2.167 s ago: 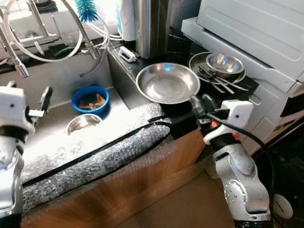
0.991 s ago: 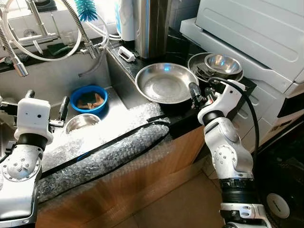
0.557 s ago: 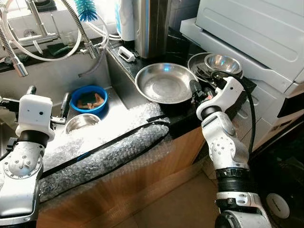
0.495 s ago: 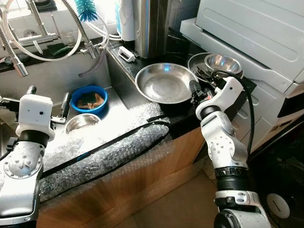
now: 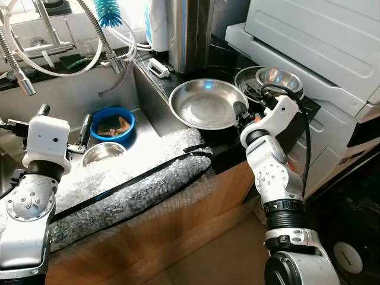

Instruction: Kitchen organization

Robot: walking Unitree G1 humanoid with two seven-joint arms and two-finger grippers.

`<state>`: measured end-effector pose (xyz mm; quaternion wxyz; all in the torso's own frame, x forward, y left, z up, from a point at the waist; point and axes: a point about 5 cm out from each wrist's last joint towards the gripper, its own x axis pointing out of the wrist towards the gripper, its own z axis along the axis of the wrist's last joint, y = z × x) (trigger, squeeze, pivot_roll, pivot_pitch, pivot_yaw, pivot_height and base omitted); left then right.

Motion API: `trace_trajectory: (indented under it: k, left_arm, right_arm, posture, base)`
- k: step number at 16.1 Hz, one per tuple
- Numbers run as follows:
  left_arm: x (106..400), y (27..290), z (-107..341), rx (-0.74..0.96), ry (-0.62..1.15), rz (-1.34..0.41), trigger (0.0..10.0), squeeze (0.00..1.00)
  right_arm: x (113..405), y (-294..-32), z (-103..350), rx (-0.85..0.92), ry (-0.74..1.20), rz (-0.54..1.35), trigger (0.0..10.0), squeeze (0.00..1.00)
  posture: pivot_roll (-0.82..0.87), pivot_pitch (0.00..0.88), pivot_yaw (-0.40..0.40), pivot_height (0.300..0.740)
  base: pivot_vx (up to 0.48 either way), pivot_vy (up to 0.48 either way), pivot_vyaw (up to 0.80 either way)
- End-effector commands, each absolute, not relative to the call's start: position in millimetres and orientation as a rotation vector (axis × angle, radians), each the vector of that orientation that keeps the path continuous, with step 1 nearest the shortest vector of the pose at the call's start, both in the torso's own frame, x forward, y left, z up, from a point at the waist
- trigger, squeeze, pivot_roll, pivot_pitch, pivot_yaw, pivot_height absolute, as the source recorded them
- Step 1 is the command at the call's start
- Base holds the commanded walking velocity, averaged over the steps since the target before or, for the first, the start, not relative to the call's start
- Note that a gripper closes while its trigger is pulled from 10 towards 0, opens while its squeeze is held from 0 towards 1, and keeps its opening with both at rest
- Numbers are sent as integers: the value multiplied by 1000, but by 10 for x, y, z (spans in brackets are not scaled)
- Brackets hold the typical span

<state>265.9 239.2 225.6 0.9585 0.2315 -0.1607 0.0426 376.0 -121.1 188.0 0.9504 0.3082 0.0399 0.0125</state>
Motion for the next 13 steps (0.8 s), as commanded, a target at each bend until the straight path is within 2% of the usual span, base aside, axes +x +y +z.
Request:
trace_trajectory:
  k: [1,3,4,5,13]
  left_arm:
    - [2664,2395,2291,493,-335,84,10000,0]
    - [2666,2386,2270,494,-327,81,10000,0]
    - [2667,2381,2265,494,-325,80,10000,0]
    - [2668,2382,2264,494,-324,80,10000,0]
    - [2683,2373,2281,553,-327,69,10000,0]
  right_arm:
    - [3776,-1203,1875,634,104,18,10000,0]
    - [3778,-1198,1852,623,124,15,10000,0]
    - [3782,-1198,1851,621,125,16,6667,0]
    - [3786,-1200,1851,616,125,16,0,0]
    - [3806,-1163,1862,622,136,35,0,0]
  posture:
    - [100,73,-30,740]
    - [99,78,-30,740]
    - [98,81,-31,740]
    - [98,81,-31,740]
    - [101,82,-33,740]
  base:
    - [0,0,0]
    - [0,0,0]
    - [0,0,0]
    - [0,0,0]
    - [0,0,0]
